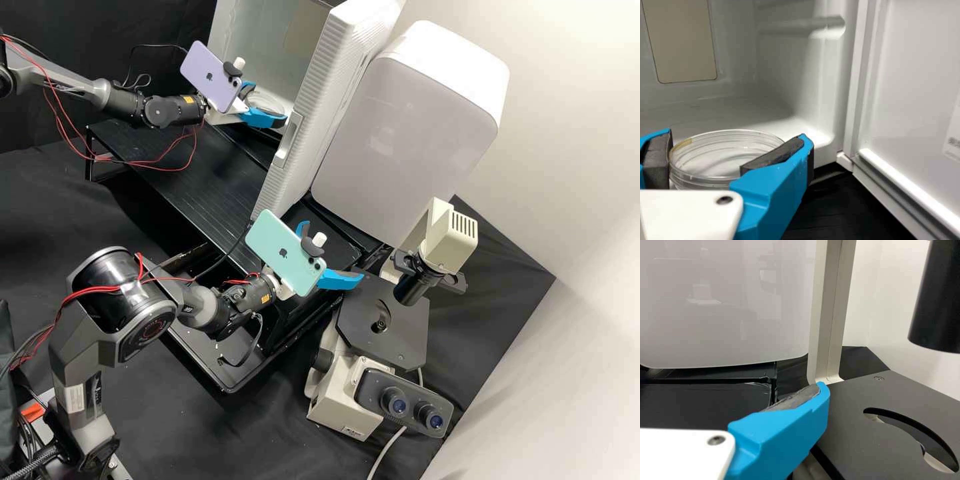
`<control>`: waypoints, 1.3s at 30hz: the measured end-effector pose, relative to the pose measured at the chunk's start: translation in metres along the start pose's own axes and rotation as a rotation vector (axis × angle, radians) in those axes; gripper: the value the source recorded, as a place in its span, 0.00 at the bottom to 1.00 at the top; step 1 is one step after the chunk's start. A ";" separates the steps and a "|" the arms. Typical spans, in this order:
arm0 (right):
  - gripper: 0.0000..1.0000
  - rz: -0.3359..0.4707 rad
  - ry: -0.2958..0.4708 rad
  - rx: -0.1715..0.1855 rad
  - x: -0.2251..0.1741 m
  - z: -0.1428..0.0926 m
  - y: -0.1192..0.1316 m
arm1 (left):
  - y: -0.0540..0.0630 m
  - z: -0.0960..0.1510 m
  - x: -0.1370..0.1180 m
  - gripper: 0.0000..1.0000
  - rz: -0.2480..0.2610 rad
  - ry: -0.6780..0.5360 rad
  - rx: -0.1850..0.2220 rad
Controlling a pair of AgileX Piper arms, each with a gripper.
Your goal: Place the petri dish in the incubator
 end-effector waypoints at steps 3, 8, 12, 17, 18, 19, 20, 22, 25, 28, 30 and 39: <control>1.00 0.000 0.000 0.000 0.000 0.000 0.000 | 0.001 0.000 0.004 0.00 0.001 0.017 0.003; 1.00 0.000 0.000 0.000 0.000 0.000 0.000 | -0.002 -0.003 0.012 0.00 -0.006 0.040 0.023; 1.00 0.000 0.000 0.000 0.000 0.000 0.000 | -0.006 -0.005 0.019 0.00 -0.018 0.043 0.053; 1.00 0.000 0.000 0.000 0.000 0.000 0.000 | 0.001 -0.007 0.025 0.00 -0.024 0.062 0.025; 1.00 0.000 0.000 0.000 0.000 0.000 0.000 | 0.003 -0.007 0.026 0.00 -0.026 0.062 0.019; 1.00 0.000 0.000 0.000 0.000 0.000 0.000 | 0.003 -0.008 0.028 0.00 -0.028 0.069 0.012; 1.00 0.000 0.000 0.000 0.000 0.000 0.000 | 0.003 -0.009 0.029 0.00 -0.031 0.076 0.009; 1.00 0.000 0.000 0.000 0.000 0.000 0.000 | 0.004 -0.011 0.032 0.00 -0.030 0.084 0.010; 1.00 0.000 0.000 0.000 0.000 0.000 0.000 | 0.004 -0.012 0.037 0.00 -0.030 0.092 0.009; 1.00 0.000 0.000 0.000 0.000 0.000 0.000 | 0.006 -0.012 0.040 0.00 -0.029 0.101 0.018; 1.00 0.000 0.000 0.000 0.000 0.000 0.000 | 0.007 -0.011 0.044 0.00 -0.033 0.107 0.017; 1.00 0.000 0.000 0.000 0.000 0.000 0.000 | 0.012 -0.007 0.056 0.00 -0.057 0.114 0.031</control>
